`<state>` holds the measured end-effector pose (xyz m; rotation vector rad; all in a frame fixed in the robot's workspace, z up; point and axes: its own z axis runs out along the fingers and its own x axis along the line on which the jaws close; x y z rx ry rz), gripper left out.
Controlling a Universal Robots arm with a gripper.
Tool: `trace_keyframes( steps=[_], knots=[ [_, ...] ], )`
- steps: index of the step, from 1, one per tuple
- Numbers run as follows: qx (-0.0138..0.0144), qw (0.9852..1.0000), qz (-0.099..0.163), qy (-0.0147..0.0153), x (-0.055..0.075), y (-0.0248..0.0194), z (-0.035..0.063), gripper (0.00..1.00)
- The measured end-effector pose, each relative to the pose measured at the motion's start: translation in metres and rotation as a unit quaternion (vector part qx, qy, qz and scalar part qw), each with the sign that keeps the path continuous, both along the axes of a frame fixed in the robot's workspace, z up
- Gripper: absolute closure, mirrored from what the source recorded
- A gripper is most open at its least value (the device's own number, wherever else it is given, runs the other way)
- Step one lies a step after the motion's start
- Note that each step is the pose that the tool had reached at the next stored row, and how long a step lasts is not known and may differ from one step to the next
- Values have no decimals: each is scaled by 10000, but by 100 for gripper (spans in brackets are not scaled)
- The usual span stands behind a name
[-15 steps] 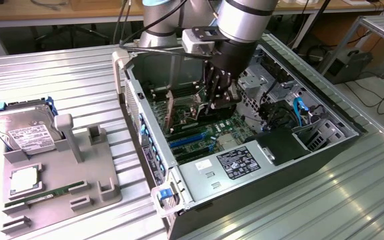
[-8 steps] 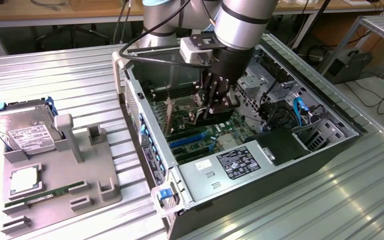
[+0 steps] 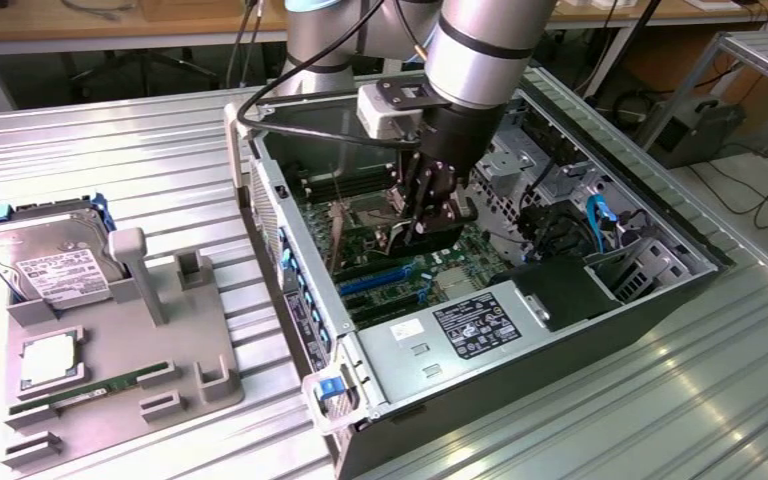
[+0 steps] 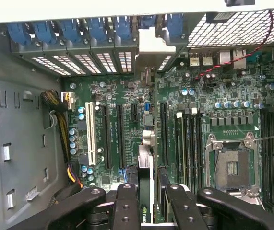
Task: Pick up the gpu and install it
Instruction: 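Insert the gpu into the slot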
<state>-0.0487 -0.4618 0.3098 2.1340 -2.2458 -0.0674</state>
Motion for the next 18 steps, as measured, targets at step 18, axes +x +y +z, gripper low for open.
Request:
trace_keyframes(
  steps=[18],
  knots=[
    [0,10000,0,-20,-17,19,-75,74]
  ],
)
